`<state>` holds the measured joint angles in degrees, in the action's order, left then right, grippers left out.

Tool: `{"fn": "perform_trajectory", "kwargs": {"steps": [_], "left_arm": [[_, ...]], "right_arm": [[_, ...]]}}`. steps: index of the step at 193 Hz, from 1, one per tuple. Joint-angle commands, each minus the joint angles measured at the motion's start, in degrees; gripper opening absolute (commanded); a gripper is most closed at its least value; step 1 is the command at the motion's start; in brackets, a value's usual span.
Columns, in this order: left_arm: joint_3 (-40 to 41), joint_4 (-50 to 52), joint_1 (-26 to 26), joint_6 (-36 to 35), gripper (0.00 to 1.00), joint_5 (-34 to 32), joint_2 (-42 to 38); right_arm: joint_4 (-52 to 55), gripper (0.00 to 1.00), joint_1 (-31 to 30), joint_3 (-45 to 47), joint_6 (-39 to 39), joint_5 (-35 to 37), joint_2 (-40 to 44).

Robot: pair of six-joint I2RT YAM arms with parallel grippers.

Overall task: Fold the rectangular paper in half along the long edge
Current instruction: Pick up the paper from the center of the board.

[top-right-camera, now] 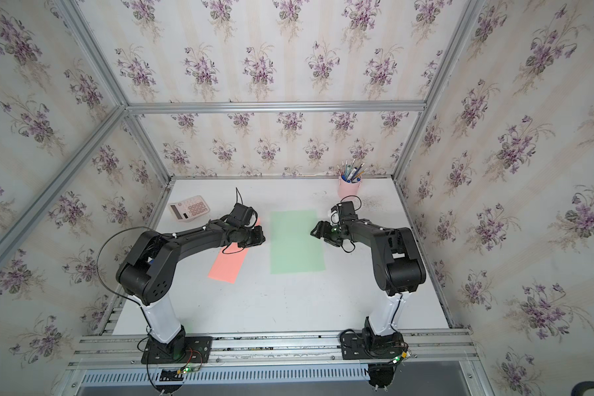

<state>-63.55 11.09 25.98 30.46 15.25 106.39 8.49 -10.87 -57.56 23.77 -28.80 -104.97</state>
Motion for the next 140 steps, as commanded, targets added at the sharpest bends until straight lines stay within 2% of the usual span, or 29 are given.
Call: {"fn": "perform_trajectory", "kwargs": {"steps": [1, 30, 140], "left_arm": [[0.19, -3.7, 0.29, 2.79, 0.21, 1.65, 1.21], [0.26, -4.78, 0.29, 3.0, 0.21, 0.76, 2.09], [1.23, -6.65, 0.57, 4.32, 0.19, 1.76, 5.47]], "right_arm": [[2.4, 0.73, -0.28, -0.44, -1.05, 1.56, -0.8], [2.6, 0.8, -0.97, -0.88, -1.49, 1.97, -1.64], [2.41, 0.8, -2.91, -1.14, -1.63, 1.83, -3.66]]}}
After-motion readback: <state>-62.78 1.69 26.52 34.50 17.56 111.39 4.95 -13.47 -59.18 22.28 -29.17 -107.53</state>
